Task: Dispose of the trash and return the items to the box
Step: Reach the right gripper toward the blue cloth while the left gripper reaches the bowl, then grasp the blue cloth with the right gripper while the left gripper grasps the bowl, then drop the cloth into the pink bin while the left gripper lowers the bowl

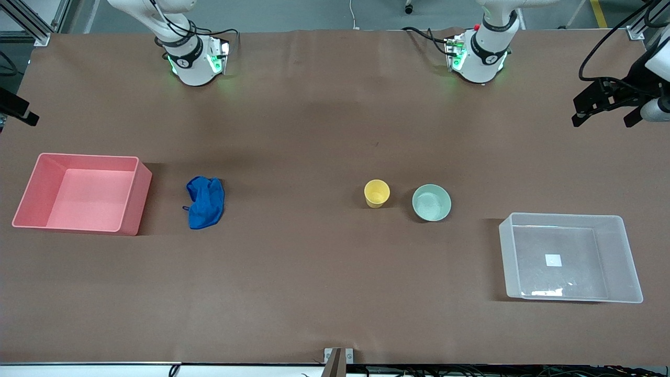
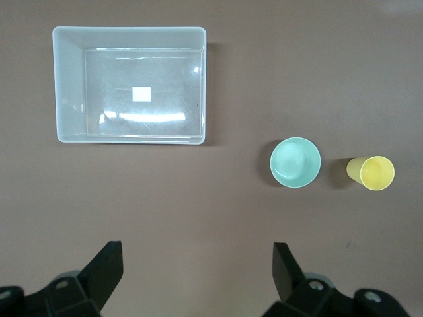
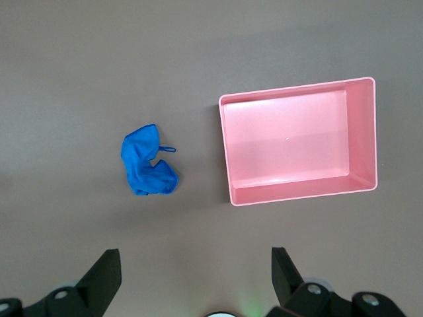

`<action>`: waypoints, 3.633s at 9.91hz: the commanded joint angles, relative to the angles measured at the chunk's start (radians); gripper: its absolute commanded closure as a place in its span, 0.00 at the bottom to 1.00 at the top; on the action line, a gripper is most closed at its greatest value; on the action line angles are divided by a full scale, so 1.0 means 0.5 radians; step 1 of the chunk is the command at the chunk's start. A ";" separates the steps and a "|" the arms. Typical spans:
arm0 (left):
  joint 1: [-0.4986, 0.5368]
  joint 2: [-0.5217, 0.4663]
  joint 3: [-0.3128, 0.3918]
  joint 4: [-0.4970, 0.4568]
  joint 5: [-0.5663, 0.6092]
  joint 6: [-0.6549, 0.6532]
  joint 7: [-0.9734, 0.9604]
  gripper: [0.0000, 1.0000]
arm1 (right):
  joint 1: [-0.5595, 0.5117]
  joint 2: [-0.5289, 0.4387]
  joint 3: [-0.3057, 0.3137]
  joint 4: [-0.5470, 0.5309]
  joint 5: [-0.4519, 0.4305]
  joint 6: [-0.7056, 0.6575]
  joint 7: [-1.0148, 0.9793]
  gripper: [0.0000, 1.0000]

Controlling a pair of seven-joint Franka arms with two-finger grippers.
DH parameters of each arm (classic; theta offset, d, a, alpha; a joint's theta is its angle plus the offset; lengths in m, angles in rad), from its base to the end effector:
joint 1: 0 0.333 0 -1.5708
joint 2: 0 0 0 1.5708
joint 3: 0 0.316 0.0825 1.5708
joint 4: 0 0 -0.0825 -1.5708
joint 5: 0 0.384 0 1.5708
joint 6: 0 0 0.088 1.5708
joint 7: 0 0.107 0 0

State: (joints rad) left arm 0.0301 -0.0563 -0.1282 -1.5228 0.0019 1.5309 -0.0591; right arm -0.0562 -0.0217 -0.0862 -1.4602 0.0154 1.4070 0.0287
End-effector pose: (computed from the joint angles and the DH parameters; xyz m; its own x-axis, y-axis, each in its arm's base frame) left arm 0.5300 -0.0543 0.6738 0.9972 -0.0390 0.0643 -0.0387 -0.9992 -0.0053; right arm 0.5248 -0.0740 0.6734 0.9853 -0.1676 -0.0320 -0.1682 -0.9856 -0.0162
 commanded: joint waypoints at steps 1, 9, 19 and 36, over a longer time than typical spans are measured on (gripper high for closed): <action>0.001 0.054 0.008 0.020 -0.031 -0.049 0.029 0.00 | -0.010 -0.003 0.010 0.012 0.000 -0.013 0.004 0.00; -0.241 0.499 -0.136 -0.551 -0.004 0.921 -0.436 0.00 | 0.103 0.251 0.328 -0.143 -0.025 0.213 0.513 0.00; -0.254 1.140 -0.139 -1.053 0.045 2.016 -0.462 0.68 | 0.302 0.709 0.405 -1.482 -0.255 2.064 0.826 0.35; 0.602 1.453 -0.121 0.045 0.229 1.172 0.763 1.00 | -0.075 0.396 -0.321 -0.997 -0.258 1.044 -0.796 0.98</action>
State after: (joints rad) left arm 0.3425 0.5777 -0.1799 -1.5623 0.0938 2.1172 0.3308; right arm -0.0911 0.1599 -0.2247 -1.9094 -0.1032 1.8518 -0.3165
